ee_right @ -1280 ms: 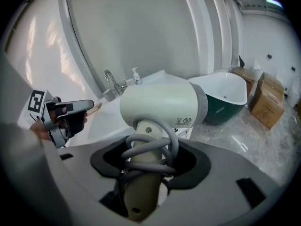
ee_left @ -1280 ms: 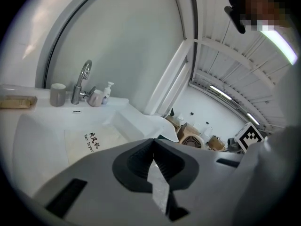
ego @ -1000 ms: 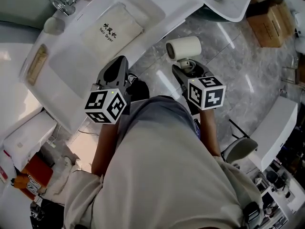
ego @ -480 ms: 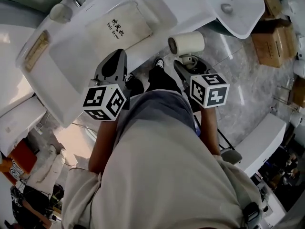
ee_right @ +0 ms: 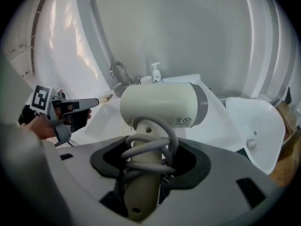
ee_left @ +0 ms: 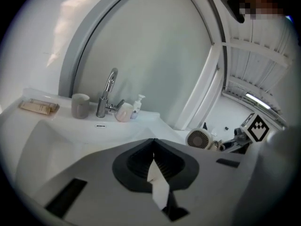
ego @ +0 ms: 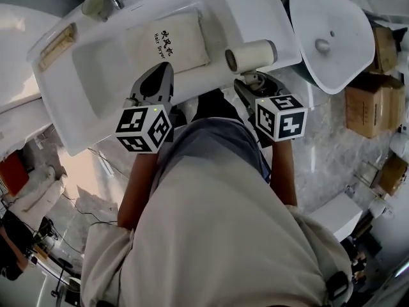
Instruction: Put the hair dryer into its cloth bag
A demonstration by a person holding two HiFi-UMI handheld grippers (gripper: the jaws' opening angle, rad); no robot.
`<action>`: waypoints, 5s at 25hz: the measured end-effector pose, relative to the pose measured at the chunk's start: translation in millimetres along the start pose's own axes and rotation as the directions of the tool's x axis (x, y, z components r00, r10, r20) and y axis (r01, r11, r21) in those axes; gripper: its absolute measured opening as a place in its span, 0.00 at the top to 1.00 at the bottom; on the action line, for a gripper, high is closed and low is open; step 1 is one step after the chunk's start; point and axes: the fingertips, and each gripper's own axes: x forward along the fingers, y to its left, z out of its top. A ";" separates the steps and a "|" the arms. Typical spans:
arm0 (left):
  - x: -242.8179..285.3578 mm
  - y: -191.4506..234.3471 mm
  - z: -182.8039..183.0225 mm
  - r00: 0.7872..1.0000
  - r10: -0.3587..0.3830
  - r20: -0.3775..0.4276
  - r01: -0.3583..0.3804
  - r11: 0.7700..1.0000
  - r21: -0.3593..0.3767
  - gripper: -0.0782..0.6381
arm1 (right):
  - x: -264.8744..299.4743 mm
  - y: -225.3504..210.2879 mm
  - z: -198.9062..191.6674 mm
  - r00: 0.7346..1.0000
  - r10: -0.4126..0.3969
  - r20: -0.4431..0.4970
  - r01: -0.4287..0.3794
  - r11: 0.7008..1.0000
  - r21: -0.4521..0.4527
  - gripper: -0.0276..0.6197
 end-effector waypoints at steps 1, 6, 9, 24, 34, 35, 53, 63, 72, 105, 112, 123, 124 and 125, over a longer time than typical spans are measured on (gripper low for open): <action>7.1 1.3 -1.3 1.000 0.025 -0.005 -0.025 1.000 0.005 0.88 | 3.8 -4.7 5.1 1.000 0.021 -0.008 -0.021 1.000 -0.017 0.57; 41.4 5.6 -11.3 0.991 0.116 -0.069 -0.115 0.993 0.027 0.88 | 21.8 -26.8 29.5 0.992 0.117 -0.043 -0.121 0.988 -0.100 0.57; 64.1 5.9 -21.7 0.981 0.158 -0.112 -0.154 0.987 0.051 0.88 | 37.0 -41.2 38.7 0.985 0.154 -0.083 -0.164 0.976 -0.143 0.57; 150.3 5.1 -87.1 0.910 0.270 -0.315 -0.254 0.963 0.093 0.79 | 84.4 -82.9 55.8 0.936 0.270 -0.227 -0.324 0.912 -0.251 0.57; 195.1 11.6 -135.0 0.813 0.378 -0.443 -0.292 0.923 0.252 0.65 | 93.8 -97.8 50.0 0.911 0.287 -0.294 -0.373 0.880 -0.295 0.57; 198.8 13.8 -139.6 0.796 0.394 -0.460 -0.292 0.915 0.278 0.64 | 93.8 -98.6 48.9 0.909 0.287 -0.302 -0.376 0.877 -0.299 0.57; 176.1 34.1 -124.5 0.840 0.332 -0.429 -0.326 0.941 0.090 0.85 | 113.0 -84.2 39.1 0.876 0.262 -0.404 -0.409 0.847 -0.339 0.57; 151.4 46.8 -117.5 0.885 0.272 -0.377 -0.314 0.948 -0.053 0.85 | 141.9 -54.7 31.6 0.820 0.244 -0.517 -0.456 0.826 -0.333 0.57; 139.3 53.0 -110.6 0.909 0.251 -0.332 -0.307 0.943 -0.126 0.85 | 161.5 -42.8 18.5 0.750 0.211 -0.626 -0.500 0.801 -0.329 0.57; 126.9 47.0 -97.3 0.940 0.210 -0.270 -0.259 0.952 -0.162 0.85 | 214.3 0.5 -11.6 0.548 0.234 -0.803 -0.631 0.746 -0.213 0.56; 126.0 52.7 -102.3 0.942 0.189 -0.278 -0.241 0.956 -0.166 0.85 | 237.9 14.4 -12.7 0.545 0.248 -0.801 -0.634 0.747 -0.200 0.57; 125.0 38.4 -96.6 0.953 0.170 -0.251 -0.222 0.956 -0.194 0.85 | 246.8 22.2 -8.4 0.558 0.252 -0.791 -0.635 0.743 -0.211 0.57; 124.5 39.0 -96.3 0.953 0.169 -0.250 -0.221 0.955 -0.197 0.85 | 248.4 23.9 -8.3 0.559 0.255 -0.789 -0.635 0.744 -0.209 0.57; 124.0 39.5 -96.1 0.954 0.168 -0.250 -0.221 0.955 -0.200 0.85 | 249.8 25.5 -8.1 0.559 0.259 -0.788 -0.634 0.745 -0.205 0.57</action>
